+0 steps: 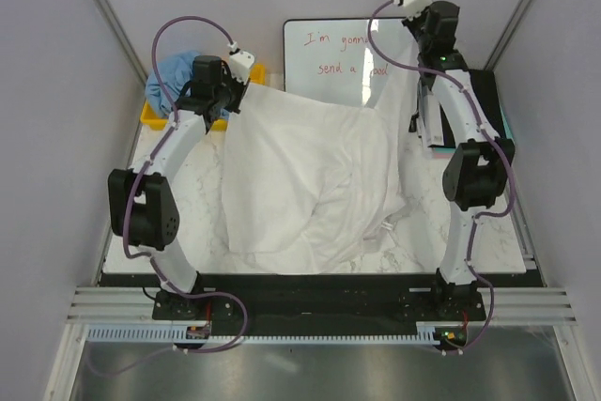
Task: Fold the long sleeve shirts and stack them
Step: Flatten the shirt out
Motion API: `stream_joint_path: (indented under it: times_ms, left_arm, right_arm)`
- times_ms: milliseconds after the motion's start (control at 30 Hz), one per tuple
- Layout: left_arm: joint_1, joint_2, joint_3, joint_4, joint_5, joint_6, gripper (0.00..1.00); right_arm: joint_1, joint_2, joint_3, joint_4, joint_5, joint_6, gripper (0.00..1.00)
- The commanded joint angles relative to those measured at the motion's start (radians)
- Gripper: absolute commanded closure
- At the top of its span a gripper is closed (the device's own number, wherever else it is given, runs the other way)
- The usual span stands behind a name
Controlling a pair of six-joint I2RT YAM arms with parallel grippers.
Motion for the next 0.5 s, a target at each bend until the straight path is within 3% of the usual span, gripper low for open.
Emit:
stream_joint_path:
  times_ms: [0, 33, 67, 100, 200, 233, 300, 333, 467]
  left_arm:
    - [0.024, 0.121, 0.118, 0.087, -0.040, -0.032, 0.98]
    - [0.024, 0.140, 0.142, 0.066, -0.038, -0.040, 0.98]
    - [0.024, 0.158, 0.156, 0.043, -0.042, -0.043, 0.98]
    - [0.026, 0.190, 0.172, 0.018, -0.063, -0.044, 0.97]
    - [0.044, 0.203, 0.196, -0.045, -0.097, -0.063, 0.63]
    - [0.073, 0.194, 0.183, -0.053, -0.088, -0.096, 0.39]
    - [0.101, 0.175, 0.179, -0.098, -0.040, -0.103, 0.09]
    - [0.124, 0.137, 0.161, -0.109, -0.019, -0.093, 0.01]
    - [0.167, 0.014, 0.108, -0.258, 0.182, -0.005, 0.01]
  right_arm:
    - [0.097, 0.110, 0.042, 0.300, 0.050, -0.120, 0.65]
    - [0.108, 0.140, 0.045, 0.319, 0.070, -0.147, 0.45]
    - [0.117, 0.153, 0.045, 0.346, 0.137, -0.170, 0.10]
    - [0.114, 0.160, 0.044, 0.345, 0.168, -0.199, 0.02]
    - [0.055, 0.144, 0.000, 0.226, 0.278, -0.207, 0.02]
    - [0.030, 0.086, -0.036, 0.192, 0.285, -0.187, 0.02]
    - [-0.039, 0.009, -0.129, -0.005, 0.219, -0.138, 0.02]
    - [-0.064, -0.082, -0.168, -0.065, 0.187, -0.083, 0.02]
    - [-0.119, -0.316, -0.349, -0.483, -0.069, -0.023, 0.02]
